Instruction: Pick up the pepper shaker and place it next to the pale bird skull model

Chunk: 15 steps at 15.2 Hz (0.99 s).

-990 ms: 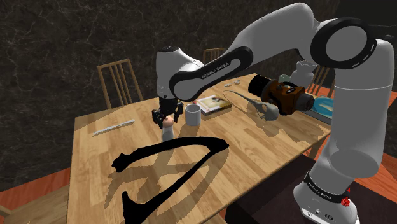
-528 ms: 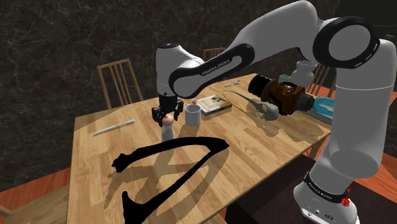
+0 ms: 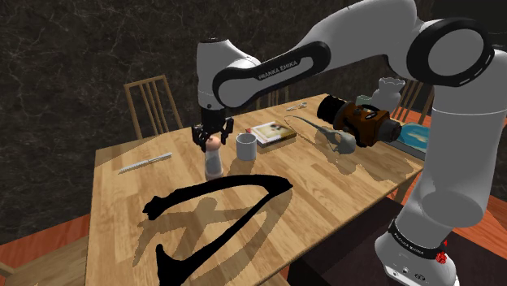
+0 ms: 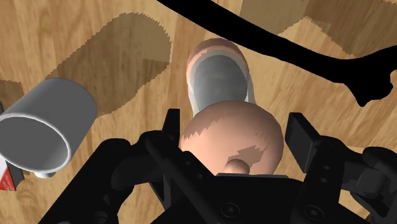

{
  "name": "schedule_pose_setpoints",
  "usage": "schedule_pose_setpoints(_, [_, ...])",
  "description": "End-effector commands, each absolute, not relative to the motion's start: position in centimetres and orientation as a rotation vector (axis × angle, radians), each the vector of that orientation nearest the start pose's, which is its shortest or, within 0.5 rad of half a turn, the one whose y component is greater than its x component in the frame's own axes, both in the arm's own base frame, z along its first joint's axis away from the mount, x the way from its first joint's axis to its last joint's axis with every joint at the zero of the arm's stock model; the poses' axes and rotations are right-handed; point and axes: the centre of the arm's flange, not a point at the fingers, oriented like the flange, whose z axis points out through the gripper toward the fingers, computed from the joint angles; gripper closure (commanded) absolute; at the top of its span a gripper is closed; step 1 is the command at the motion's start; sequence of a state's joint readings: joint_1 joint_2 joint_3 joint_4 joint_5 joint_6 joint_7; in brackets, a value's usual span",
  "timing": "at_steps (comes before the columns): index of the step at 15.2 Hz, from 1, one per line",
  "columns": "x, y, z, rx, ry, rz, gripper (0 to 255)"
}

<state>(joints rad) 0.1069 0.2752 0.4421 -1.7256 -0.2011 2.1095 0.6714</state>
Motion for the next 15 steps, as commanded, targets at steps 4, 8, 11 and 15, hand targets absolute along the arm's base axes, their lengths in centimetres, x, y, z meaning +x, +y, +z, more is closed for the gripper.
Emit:
schedule_pose_setpoints(4, [56.7, 30.9, 47.4, -3.105, 0.083, -0.233, 255])
schedule_pose_setpoints(8, [56.7, 30.9, 49.5, -3.105, 0.083, -0.233, 255])
schedule_pose_setpoints(11, [56.7, 30.9, 51.1, -3.105, 0.083, -0.233, 255])
schedule_pose_setpoints(15, [56.7, 30.9, 53.2, -3.105, 0.083, -0.233, 255])
